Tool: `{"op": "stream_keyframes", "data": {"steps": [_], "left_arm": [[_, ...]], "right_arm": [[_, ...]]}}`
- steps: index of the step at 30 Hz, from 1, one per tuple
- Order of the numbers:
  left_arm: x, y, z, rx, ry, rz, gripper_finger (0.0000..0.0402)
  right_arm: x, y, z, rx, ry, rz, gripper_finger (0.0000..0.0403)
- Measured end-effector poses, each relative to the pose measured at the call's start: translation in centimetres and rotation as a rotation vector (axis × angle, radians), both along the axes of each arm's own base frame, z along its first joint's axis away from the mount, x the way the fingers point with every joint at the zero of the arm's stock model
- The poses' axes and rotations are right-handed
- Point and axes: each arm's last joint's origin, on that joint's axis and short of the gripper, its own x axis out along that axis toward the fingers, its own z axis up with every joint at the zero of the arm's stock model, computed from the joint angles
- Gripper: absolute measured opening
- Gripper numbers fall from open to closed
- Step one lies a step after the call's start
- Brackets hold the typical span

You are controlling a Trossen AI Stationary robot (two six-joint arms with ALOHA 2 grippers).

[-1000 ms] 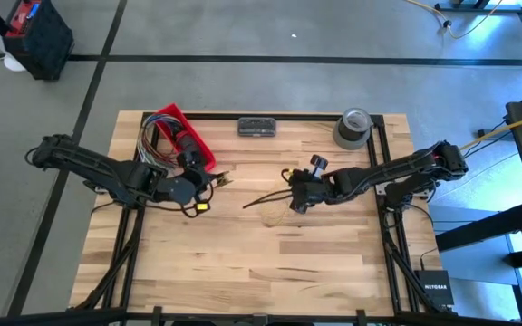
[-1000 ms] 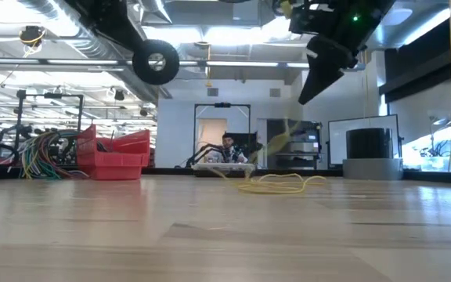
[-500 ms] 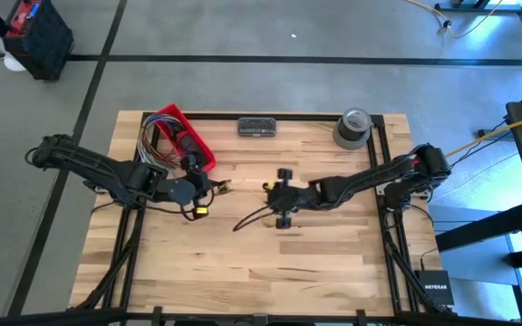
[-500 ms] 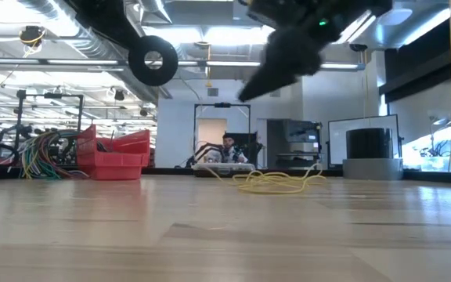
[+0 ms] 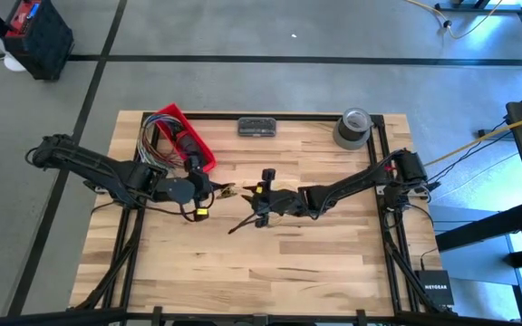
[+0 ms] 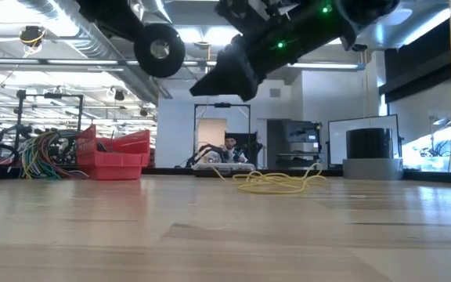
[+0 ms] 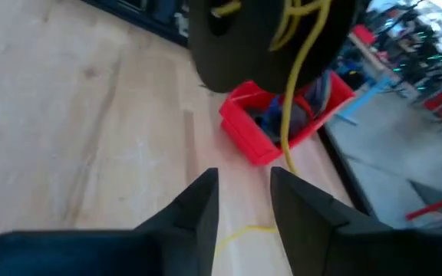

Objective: Coil cords
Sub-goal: Uncoil the yellow wire from the spool

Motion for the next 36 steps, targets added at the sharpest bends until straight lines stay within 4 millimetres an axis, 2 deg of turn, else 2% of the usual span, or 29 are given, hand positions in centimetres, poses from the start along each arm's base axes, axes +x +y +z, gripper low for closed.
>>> {"op": "stream_keyframes", "data": {"steps": [8,12,20,25,31,36], "left_arm": [[0.9,-0.5,-1.1,-0.024,0.065,-0.073,0.0005],[1.1,-0.4,-1.3,-0.017,0.078,-0.074,0.0005],[1.3,0.3,-1.3,-0.035,0.071,-0.031,0.0005],[1.6,-0.2,-1.8,-0.079,0.108,-0.118,0.0005],[2.5,-0.4,-2.4,-0.053,0.119,-0.146,0.0005],[2.5,-0.1,-2.3,-0.050,0.121,-0.140,0.0005]], "right_arm": [[0.1,-0.2,-0.7,-0.121,0.027,-0.097,0.0099],[-0.2,0.7,-0.8,-0.149,0.059,-0.088,0.0095],[-0.7,3.4,-0.3,-0.331,0.085,-0.017,0.0095],[-0.5,2.9,0.1,-0.307,0.038,-0.073,0.0095],[-0.4,2.7,-0.1,-0.265,0.039,-0.008,0.0095],[-0.6,2.4,-0.8,-0.275,0.125,0.021,0.0095]]}}
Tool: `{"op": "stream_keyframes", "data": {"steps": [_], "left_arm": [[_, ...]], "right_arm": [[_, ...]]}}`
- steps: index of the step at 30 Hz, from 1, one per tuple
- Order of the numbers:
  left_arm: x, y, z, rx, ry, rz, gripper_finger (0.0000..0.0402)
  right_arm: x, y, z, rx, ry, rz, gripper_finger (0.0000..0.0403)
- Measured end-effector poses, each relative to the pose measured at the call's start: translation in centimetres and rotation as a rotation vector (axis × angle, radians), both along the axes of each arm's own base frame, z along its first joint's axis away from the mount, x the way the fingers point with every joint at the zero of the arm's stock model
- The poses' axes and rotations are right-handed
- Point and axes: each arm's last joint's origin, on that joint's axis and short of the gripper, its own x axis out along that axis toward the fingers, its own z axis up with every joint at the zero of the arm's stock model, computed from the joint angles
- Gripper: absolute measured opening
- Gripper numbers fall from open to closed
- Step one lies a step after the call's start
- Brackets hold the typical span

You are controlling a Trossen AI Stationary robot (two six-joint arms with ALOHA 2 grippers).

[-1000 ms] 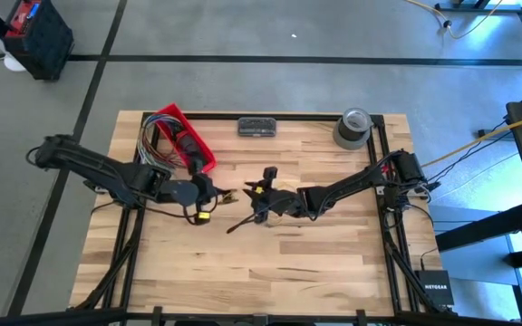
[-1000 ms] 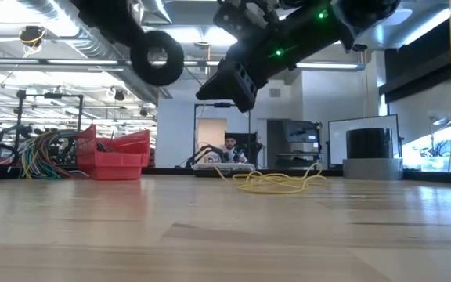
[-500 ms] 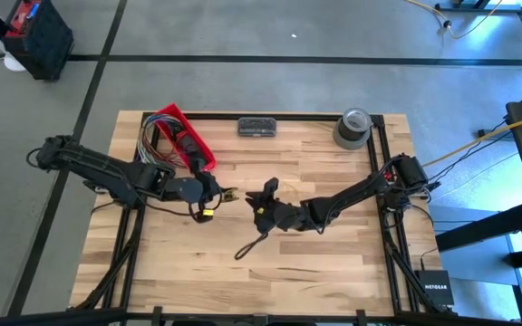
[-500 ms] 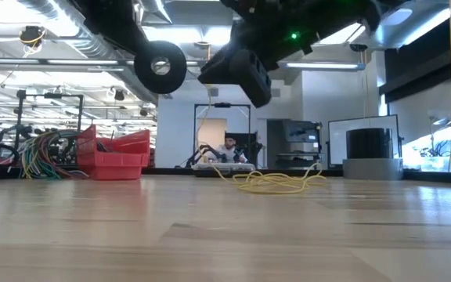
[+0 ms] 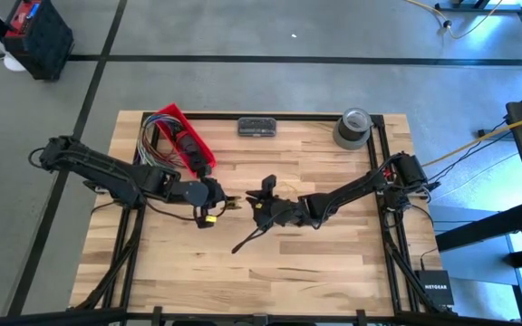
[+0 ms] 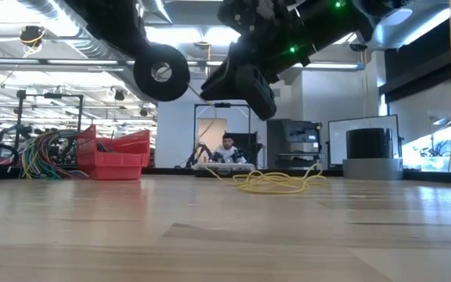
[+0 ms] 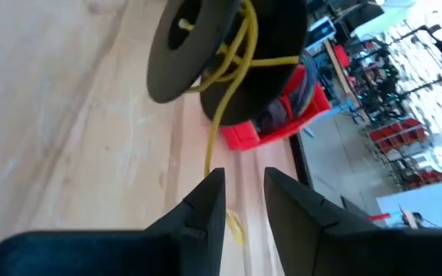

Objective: Coil cords
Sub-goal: Uncoil the yellow wire from the spool

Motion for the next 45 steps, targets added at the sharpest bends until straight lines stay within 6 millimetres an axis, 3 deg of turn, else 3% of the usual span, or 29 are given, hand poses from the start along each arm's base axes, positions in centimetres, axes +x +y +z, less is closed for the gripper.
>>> {"op": "stream_keyframes", "data": {"steps": [16,23,29,34,42,45], "left_arm": [[0.2,0.1,0.0,0.001,-0.010,0.003,0.0005],[0.1,0.1,0.0,0.000,-0.005,0.004,0.0005],[0.1,0.2,0.0,-0.001,-0.002,0.006,0.0005],[0.1,0.1,0.0,-0.002,-0.002,0.003,0.0005],[0.1,0.1,0.0,0.000,-0.001,0.002,0.0005],[0.1,0.1,0.0,0.000,-0.001,0.002,0.0005]], "right_arm": [[0.0,0.0,-0.3,0.072,0.028,0.090,0.0094],[-0.3,0.7,0.0,-0.060,0.011,-0.045,0.0094],[-0.1,1.1,0.1,0.025,-0.008,0.069,0.0094],[0.0,0.2,-0.2,0.082,0.016,0.073,0.0094],[-0.4,1.0,0.1,-0.073,0.005,-0.051,0.0094],[-0.5,1.4,0.2,-0.082,0.007,-0.021,0.0094]]}}
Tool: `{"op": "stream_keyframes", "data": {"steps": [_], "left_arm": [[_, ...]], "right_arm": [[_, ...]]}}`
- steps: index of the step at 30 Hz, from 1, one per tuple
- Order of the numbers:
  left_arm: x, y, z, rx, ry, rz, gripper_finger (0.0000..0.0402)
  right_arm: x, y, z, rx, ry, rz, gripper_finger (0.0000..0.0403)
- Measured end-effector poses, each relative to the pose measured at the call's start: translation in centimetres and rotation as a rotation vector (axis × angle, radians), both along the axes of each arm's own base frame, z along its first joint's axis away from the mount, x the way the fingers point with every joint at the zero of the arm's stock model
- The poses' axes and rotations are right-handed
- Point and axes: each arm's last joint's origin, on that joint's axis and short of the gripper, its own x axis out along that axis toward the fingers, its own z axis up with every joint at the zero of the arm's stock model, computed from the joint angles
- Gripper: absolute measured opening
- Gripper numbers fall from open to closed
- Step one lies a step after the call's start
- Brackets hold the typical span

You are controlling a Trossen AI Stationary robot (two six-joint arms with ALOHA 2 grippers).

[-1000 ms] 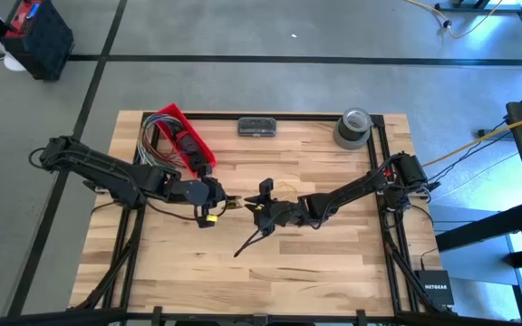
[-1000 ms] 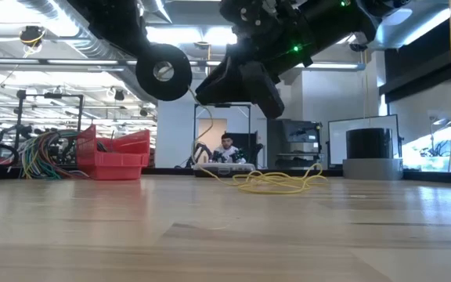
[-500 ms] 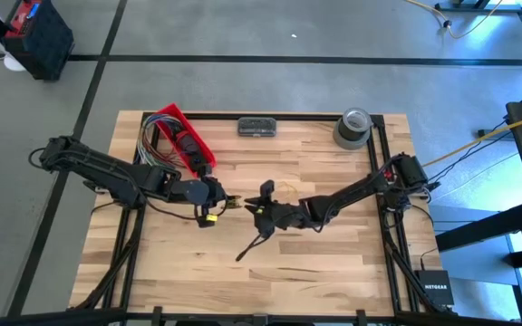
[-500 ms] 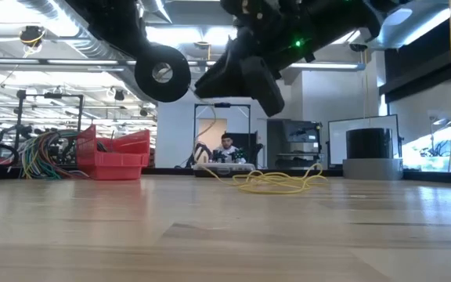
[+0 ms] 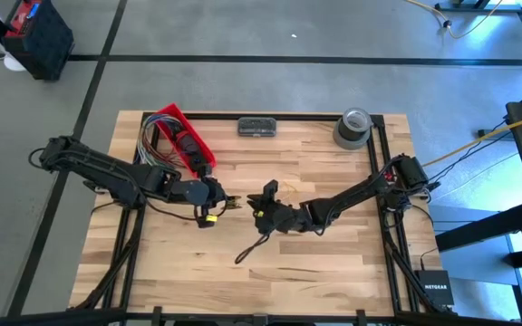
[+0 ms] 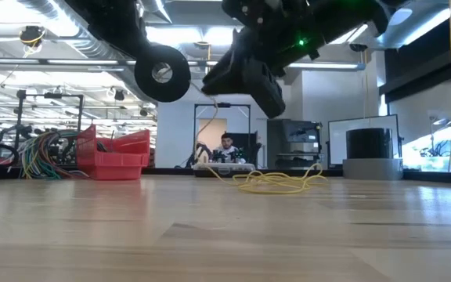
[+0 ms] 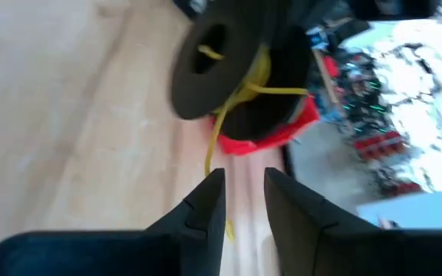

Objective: Coil cords
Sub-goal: Uncoil the yellow wire from the spool

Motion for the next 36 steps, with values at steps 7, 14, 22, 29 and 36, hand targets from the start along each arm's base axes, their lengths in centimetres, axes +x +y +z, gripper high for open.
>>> {"op": "stream_keyframes", "data": {"steps": [7,14,22,29,36], "left_arm": [[0.0,0.0,0.0,-0.002,-0.001,0.001,0.0005],[0.0,0.0,0.0,-0.002,-0.002,0.002,0.0005],[0.0,0.1,0.0,-0.003,-0.002,0.008,0.0005],[0.0,0.1,0.0,-0.001,-0.002,0.006,0.0005],[0.0,0.1,0.0,0.000,-0.002,0.005,0.0005]], "right_arm": [[0.1,-0.3,-0.5,0.090,0.035,0.078,0.0094],[-0.6,0.1,0.7,-0.066,0.024,-0.056,0.0094],[-0.4,0.4,0.8,0.105,0.017,0.130,0.0094],[0.0,-1.4,0.6,0.128,-0.006,0.011,0.0094],[0.3,-1.6,-0.3,0.158,0.028,0.056,0.0094]]}}
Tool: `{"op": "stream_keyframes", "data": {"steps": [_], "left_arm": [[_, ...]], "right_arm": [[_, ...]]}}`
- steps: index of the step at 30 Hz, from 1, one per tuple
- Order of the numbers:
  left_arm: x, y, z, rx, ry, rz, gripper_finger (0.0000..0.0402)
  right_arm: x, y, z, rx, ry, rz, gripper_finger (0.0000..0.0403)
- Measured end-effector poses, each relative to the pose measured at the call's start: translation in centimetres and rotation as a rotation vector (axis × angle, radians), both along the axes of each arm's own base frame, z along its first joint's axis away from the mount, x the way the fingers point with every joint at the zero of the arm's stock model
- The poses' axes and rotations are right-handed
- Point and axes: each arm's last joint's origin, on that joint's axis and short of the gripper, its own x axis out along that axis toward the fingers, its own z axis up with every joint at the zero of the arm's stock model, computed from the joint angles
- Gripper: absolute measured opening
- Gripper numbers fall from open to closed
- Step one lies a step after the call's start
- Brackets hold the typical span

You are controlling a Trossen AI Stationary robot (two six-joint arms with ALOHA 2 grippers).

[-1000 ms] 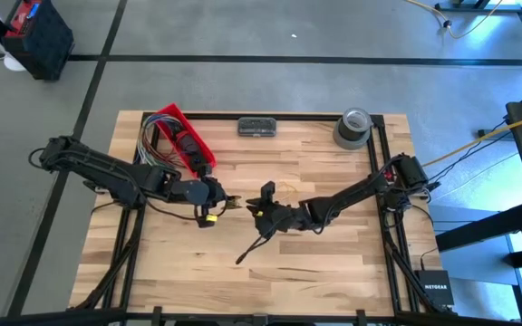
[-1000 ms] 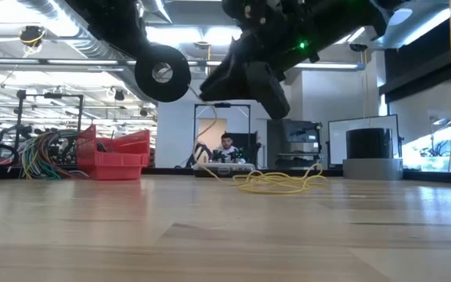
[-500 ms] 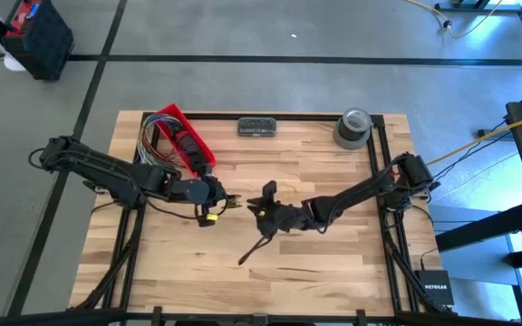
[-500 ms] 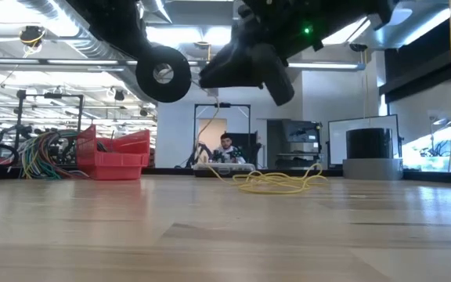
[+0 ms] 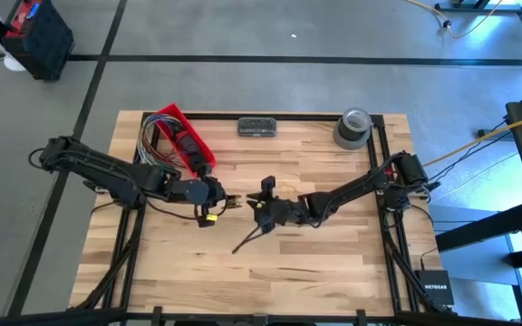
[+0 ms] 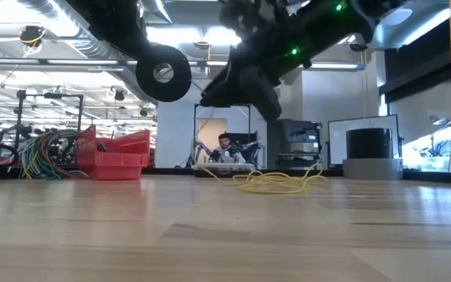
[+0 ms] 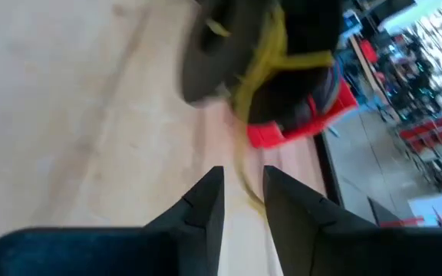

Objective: Coil cords
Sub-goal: Uncoil the yellow wire from the spool

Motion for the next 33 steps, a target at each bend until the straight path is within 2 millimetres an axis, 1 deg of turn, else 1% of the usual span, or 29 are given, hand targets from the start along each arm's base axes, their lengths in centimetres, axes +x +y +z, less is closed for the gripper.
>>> {"op": "stream_keyframes", "data": {"steps": [2,4,8,9,12,14,18,21,24,26,29,33], "left_arm": [[0.0,0.0,0.0,-0.001,-0.001,-0.001,0.0005],[0.0,0.0,0.0,0.000,-0.003,-0.001,0.0005],[0.0,0.0,0.0,-0.001,-0.002,-0.001,0.0005],[0.0,0.0,0.0,-0.001,-0.003,-0.001,0.0005],[0.0,0.0,0.0,-0.001,0.003,0.001,0.0005],[0.0,0.1,0.0,-0.005,0.002,0.011,0.0005],[0.1,0.8,0.0,-0.031,-0.015,0.070,0.0005],[0.4,1.4,0.3,-0.010,-0.053,0.127,0.0005],[1.0,1.9,1.0,0.047,-0.148,0.173,0.0005],[1.4,2.0,1.7,0.069,-0.224,0.190,0.0005],[1.8,1.8,2.4,0.098,-0.295,0.173,0.0005],[1.7,1.0,2.5,0.126,-0.296,0.130,0.0005]], "right_arm": [[0.0,-0.1,-0.1,-0.018,0.000,-0.022,0.0092],[0.0,-0.1,0.0,-0.024,-0.008,-0.031,0.0080],[0.0,-0.1,0.1,-0.070,-0.001,-0.050,0.0020],[0.0,-0.1,0.1,-0.088,0.002,-0.060,0.0012],[-0.4,0.3,0.6,-0.151,-0.011,-0.127,0.0017],[-0.7,1.0,1.5,-0.172,-0.043,-0.145,0.0020],[-1.2,2.7,3.9,-0.105,-0.178,-0.060,0.0007],[-1.2,3.8,4.6,-0.052,-0.241,0.051,0.0012],[-1.2,4.1,4.4,-0.013,-0.224,0.159,0.0009],[-1.1,4.1,4.0,0.008,-0.203,0.193,0.0006],[-0.9,3.6,3.1,-0.008,-0.136,0.177,0.0007],[-0.9,2.1,2.1,-0.032,-0.040,0.087,0.0006]]}}
